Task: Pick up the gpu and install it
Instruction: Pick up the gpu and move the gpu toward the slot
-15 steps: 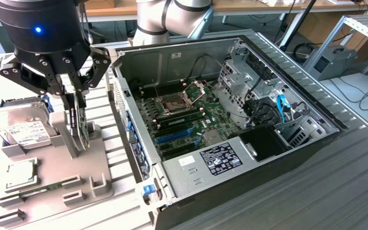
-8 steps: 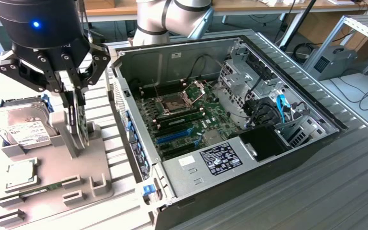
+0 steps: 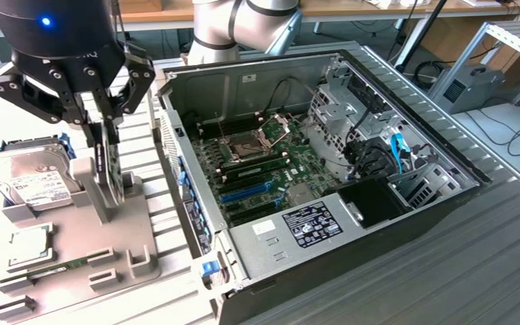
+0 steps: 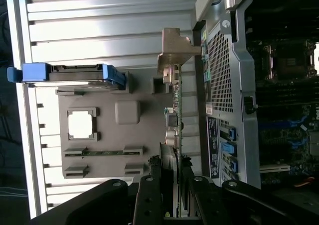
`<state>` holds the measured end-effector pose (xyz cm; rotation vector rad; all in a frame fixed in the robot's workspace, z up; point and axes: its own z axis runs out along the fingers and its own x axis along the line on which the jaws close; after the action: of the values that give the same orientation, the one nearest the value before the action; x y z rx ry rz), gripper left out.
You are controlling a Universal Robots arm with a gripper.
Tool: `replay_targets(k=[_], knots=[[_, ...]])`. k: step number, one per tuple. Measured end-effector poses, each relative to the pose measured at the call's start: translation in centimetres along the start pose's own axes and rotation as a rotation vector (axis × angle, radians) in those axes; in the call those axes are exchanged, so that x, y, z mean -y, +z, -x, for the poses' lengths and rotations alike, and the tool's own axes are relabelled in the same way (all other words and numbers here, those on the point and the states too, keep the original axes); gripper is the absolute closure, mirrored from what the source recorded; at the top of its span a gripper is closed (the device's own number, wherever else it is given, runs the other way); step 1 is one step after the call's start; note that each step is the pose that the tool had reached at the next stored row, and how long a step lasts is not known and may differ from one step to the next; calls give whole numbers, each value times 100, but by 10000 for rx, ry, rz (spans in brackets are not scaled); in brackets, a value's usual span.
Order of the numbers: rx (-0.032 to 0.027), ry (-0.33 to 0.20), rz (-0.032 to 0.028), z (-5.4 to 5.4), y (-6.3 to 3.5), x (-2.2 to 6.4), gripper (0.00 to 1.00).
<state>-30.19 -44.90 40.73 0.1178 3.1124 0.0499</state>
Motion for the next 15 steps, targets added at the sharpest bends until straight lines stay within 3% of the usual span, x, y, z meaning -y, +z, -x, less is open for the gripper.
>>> replay_targets(k=[15], knots=[[1, 0, 1, 4, -151, -5, 74]])
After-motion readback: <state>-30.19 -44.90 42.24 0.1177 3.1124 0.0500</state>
